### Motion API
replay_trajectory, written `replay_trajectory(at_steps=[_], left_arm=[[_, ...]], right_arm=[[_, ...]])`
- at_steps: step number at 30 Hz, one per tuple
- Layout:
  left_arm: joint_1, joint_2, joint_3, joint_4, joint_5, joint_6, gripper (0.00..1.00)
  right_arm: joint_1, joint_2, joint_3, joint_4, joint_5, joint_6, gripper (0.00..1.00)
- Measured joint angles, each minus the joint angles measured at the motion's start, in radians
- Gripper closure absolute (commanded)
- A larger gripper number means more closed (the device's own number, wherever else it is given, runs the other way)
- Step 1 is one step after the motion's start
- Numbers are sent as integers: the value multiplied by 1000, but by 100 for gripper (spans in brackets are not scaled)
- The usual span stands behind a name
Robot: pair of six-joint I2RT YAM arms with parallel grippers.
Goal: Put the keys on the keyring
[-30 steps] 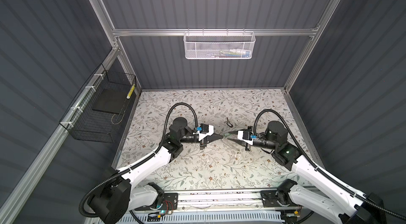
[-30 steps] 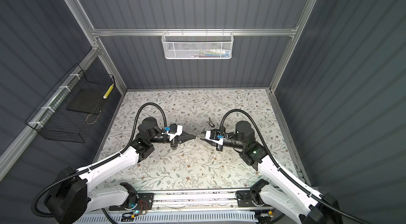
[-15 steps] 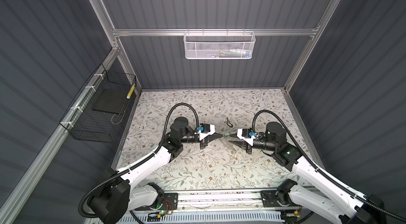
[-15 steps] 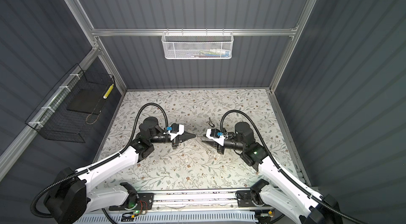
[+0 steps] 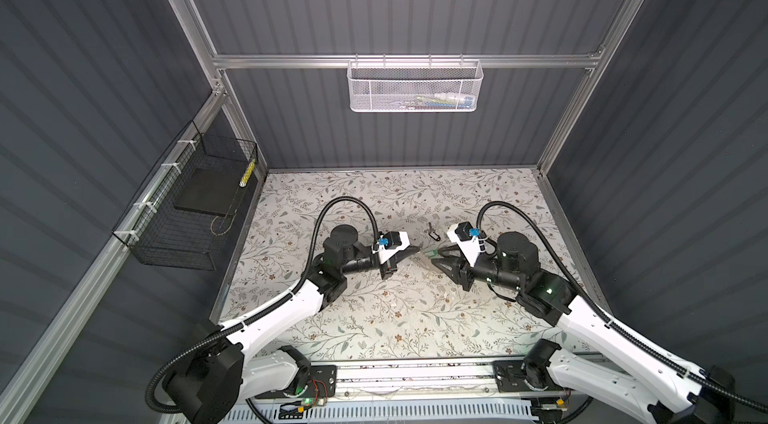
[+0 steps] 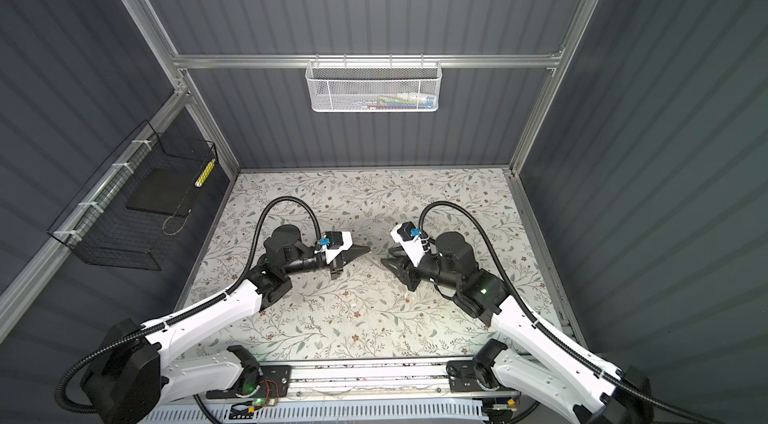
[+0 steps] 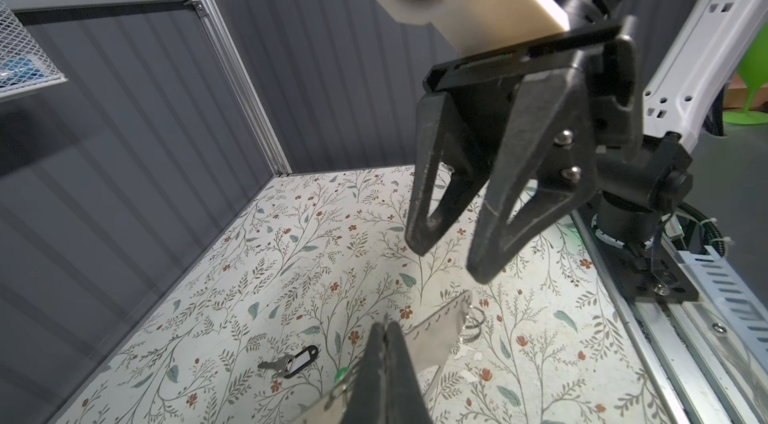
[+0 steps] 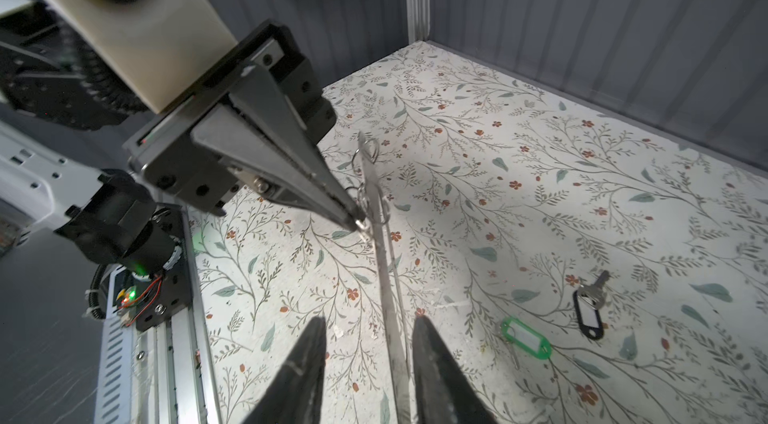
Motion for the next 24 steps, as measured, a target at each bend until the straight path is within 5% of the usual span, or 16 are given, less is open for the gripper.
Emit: replay_trajectory(at_steps=[7,24], left_arm=[[-7,0,0,0,-32,0,100],[-13,-11,0,-3,-60,1,100]], right_arm=[[34,111,84,-61,119,29,62],[64,97,70,-70,130,32,62]])
